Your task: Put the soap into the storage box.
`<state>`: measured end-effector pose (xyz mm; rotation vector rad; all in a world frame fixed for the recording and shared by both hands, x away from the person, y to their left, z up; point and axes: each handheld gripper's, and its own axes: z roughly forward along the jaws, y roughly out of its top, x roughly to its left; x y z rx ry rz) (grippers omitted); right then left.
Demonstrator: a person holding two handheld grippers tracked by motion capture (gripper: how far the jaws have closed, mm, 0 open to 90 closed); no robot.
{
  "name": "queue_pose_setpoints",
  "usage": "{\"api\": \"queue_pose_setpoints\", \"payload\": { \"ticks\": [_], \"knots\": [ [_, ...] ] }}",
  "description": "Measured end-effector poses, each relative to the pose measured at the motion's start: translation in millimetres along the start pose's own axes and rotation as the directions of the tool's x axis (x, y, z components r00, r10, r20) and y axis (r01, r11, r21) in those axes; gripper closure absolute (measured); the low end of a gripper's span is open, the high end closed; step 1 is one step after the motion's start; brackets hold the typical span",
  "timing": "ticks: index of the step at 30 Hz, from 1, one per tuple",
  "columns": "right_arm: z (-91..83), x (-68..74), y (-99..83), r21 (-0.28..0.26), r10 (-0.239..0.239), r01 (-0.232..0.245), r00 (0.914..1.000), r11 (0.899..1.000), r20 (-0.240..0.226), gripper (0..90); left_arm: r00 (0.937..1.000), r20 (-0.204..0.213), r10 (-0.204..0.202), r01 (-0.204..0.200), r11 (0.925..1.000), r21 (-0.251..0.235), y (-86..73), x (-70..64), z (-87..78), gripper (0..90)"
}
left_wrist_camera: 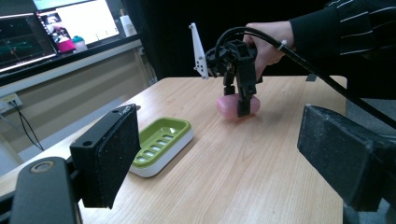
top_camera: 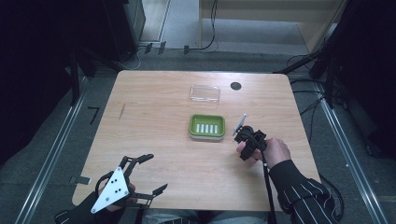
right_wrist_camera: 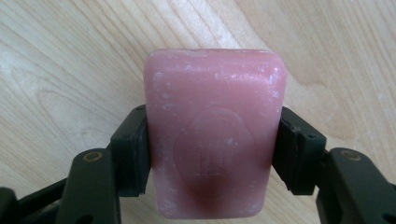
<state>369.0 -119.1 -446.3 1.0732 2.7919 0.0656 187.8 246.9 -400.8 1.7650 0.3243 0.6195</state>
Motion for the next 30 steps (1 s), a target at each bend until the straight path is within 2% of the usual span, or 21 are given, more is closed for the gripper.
{"api": "queue_pose_setpoints", "payload": {
  "ticks": [15,30],
  "knots": [
    [-6.8,-8.3,11.6,-0.027,-0.025,0.025,0.9996,0.999,0.010,38.8,1.0000,0.002,-0.002,0.002,1.0000,0.001,-0.3,0.0,-0.3,13.5],
    [-17.2,-16.1,26.4,-0.072,-0.048,0.049,0.9986,0.996,0.023,38.8,0.9999,-0.016,-0.006,0.006,1.0000,0.006,-1.1,-1.9,-6.2,13.5]
  ]
}}
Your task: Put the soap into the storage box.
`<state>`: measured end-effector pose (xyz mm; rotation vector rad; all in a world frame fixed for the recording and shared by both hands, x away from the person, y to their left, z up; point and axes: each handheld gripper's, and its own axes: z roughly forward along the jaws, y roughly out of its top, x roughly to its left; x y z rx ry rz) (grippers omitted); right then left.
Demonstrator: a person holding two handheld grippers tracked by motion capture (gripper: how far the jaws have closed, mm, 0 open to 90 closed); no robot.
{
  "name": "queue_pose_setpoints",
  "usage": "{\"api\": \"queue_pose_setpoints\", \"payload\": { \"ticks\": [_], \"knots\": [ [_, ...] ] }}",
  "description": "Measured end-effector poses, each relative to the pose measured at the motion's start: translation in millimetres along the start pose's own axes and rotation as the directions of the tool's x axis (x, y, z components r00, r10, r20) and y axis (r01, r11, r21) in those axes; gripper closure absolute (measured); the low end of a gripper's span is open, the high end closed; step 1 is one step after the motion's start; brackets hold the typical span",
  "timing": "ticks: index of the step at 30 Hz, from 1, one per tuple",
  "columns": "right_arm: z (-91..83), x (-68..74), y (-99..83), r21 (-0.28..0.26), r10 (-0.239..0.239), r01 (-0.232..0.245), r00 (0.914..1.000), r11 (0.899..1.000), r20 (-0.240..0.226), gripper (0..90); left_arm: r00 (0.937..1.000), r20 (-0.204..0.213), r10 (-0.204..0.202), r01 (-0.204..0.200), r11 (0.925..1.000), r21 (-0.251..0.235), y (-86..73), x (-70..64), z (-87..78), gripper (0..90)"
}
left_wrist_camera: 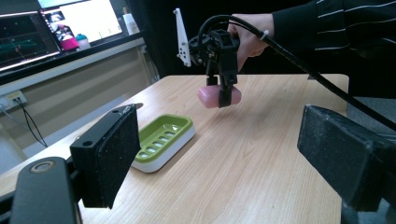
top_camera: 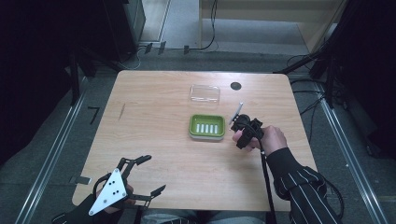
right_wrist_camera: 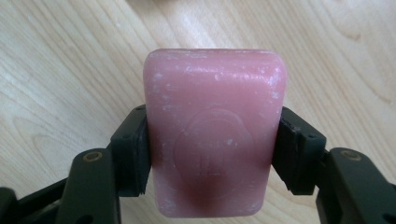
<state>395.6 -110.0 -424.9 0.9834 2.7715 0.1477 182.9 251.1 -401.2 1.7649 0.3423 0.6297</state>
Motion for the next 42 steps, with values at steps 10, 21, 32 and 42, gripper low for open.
{"api": "queue_pose_setpoints", "payload": {
  "ticks": [10,21,32,42],
  "knots": [
    [-4.7,-2.0,14.8,-0.036,-0.020,0.020,0.9998,0.999,0.003,38.9,1.0000,-0.010,0.000,0.000,1.0000,0.006,-0.6,-0.7,-3.1,13.6],
    [-7.8,-2.9,29.5,-0.069,-0.034,0.035,0.9994,0.997,0.006,38.9,1.0000,-0.010,-0.001,0.002,1.0000,0.010,-0.7,-0.8,-3.0,13.5],
    [-13.3,-0.6,47.3,-0.102,-0.047,0.048,0.9988,0.994,0.008,38.9,1.0000,-0.010,-0.001,0.001,1.0000,0.008,-0.9,-0.5,-3.5,13.5],
    [-14.0,-2.7,58.5,-0.123,-0.047,0.048,0.9988,0.991,0.010,38.9,1.0000,-0.009,-0.001,0.001,0.9999,0.010,-0.9,-0.7,-3.3,13.5]
  ]
}}
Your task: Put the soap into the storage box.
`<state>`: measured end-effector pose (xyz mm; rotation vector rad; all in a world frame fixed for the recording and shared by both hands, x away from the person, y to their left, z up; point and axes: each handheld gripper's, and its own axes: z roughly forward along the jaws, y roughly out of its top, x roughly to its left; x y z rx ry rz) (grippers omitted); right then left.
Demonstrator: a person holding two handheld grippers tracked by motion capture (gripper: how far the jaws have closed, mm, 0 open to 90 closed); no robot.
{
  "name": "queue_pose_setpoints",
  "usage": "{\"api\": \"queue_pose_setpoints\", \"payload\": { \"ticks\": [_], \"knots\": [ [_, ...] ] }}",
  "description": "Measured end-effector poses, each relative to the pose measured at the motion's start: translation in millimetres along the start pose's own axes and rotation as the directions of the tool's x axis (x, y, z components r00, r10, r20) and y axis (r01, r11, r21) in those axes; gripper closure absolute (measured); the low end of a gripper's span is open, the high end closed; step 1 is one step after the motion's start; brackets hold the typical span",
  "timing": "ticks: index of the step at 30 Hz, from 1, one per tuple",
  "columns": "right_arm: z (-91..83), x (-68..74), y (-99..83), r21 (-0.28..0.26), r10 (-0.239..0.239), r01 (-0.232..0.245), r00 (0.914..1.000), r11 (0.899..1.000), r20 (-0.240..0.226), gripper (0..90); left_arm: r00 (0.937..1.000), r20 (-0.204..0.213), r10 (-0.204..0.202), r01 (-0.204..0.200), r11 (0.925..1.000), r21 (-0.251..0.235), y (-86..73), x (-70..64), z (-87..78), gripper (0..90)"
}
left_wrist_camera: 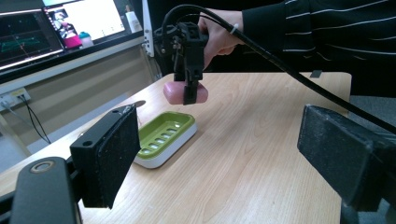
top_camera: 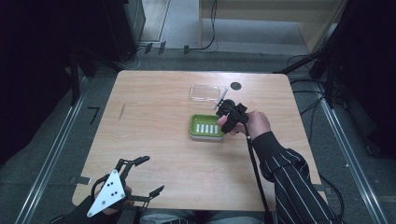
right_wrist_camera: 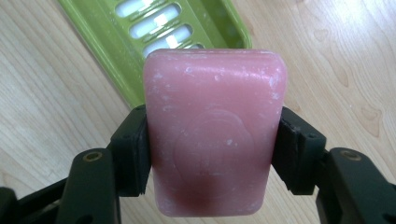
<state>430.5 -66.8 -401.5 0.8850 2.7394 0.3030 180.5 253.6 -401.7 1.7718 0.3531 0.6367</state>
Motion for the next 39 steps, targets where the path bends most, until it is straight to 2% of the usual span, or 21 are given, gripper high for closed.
{"api": "queue_pose_setpoints", "payload": {
  "ticks": [19,39],
  "knots": [
    [-0.9,-1.3,23.2,-0.050,-0.032,0.031,0.9994,0.998,-0.012,38.9,1.0000,0.001,0.002,-0.002,1.0000,0.002,-0.1,-0.1,-0.2,13.5],
    [-0.4,3.8,42.5,-0.099,-0.114,0.111,0.9930,0.989,-0.030,38.9,1.0000,0.002,0.003,-0.003,1.0000,0.005,-0.1,-0.2,-0.3,13.6]
  ]
}}
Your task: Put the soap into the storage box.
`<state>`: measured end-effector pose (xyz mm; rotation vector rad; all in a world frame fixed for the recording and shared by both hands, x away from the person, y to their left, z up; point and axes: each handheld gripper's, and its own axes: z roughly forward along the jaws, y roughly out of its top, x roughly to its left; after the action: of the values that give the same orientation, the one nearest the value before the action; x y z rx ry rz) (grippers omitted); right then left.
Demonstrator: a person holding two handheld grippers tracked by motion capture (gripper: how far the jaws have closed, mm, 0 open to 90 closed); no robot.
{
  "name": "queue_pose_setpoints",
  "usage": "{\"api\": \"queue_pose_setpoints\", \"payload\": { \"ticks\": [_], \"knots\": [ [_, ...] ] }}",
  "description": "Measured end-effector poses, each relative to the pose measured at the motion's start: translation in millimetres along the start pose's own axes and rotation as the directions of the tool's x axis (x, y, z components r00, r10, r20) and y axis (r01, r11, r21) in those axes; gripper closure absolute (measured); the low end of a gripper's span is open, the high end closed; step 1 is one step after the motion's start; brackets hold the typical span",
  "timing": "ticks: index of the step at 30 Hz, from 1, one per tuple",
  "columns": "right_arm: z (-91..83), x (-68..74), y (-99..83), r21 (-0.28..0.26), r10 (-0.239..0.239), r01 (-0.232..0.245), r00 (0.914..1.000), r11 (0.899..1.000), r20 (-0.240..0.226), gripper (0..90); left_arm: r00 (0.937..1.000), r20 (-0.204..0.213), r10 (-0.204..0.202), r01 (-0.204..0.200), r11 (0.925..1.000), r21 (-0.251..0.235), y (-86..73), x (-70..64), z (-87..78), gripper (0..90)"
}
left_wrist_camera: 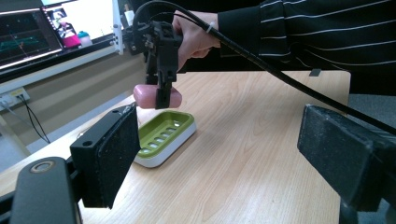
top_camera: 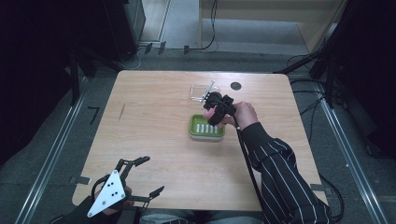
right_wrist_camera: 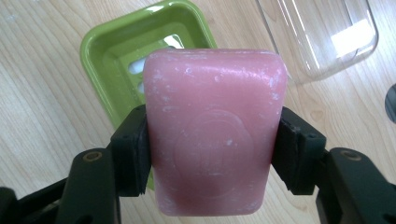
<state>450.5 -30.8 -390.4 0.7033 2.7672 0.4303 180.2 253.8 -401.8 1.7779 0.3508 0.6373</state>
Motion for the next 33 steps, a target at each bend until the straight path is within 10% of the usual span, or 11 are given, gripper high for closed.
{"api": "queue_pose_setpoints", "payload": {
  "ticks": [33],
  "knots": [
    [26.9,2.3,14.0,-0.025,-0.175,0.174,0.9806,0.984,-0.088,38.9,1.0000,0.000,0.000,0.000,1.0000,0.002,-0.4,0.2,0.0,13.6]
  ]
}}
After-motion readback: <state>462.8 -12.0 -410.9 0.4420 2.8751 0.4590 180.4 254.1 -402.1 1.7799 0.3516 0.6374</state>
